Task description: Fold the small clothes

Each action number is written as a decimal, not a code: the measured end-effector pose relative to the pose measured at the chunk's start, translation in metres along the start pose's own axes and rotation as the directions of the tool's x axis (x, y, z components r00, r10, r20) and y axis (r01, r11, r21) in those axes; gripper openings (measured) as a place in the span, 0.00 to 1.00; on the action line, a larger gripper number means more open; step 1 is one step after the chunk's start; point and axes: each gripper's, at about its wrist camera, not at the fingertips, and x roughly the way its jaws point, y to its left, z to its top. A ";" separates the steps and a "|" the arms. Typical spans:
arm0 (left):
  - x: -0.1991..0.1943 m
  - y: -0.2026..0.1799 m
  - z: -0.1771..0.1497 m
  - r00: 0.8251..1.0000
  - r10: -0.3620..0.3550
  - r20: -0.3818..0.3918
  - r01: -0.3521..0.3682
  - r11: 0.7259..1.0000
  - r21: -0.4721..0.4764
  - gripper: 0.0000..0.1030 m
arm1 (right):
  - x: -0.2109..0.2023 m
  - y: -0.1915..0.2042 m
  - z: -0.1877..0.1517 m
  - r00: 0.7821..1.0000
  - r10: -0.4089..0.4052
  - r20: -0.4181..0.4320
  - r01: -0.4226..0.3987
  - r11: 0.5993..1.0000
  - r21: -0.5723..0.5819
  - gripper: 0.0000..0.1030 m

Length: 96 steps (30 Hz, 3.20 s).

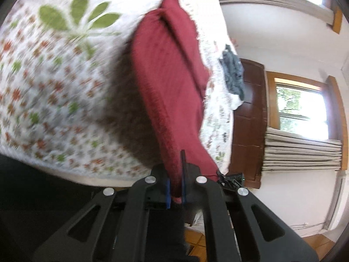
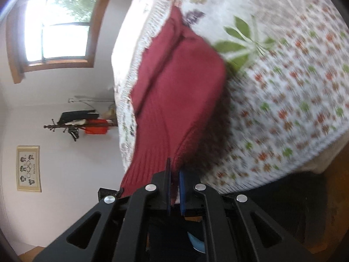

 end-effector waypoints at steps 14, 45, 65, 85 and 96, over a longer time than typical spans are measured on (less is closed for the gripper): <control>0.024 -0.075 0.119 0.999 -0.006 0.043 0.004 0.999 0.050 0.04 | 0.004 0.057 0.121 0.997 0.014 0.077 -0.010 0.999 -0.046 0.05; 0.119 -0.056 0.285 0.921 0.377 0.100 -0.390 0.892 0.227 0.64 | 0.131 0.029 0.262 0.956 -0.284 0.069 0.293 0.931 -0.219 0.49; 0.119 -0.085 0.246 0.858 0.457 0.233 -0.514 0.755 0.408 0.08 | 0.132 0.065 0.221 0.896 -0.383 0.222 0.443 0.768 -0.463 0.08; 0.108 -0.206 0.300 0.858 0.315 0.405 -0.504 0.667 0.549 0.07 | 0.107 0.167 0.287 0.878 -0.249 0.410 0.444 0.743 -0.500 0.07; 0.165 -0.168 0.414 0.841 0.420 0.341 -0.537 0.729 0.424 0.07 | 0.173 0.152 0.381 0.868 -0.341 0.362 0.477 0.775 -0.415 0.07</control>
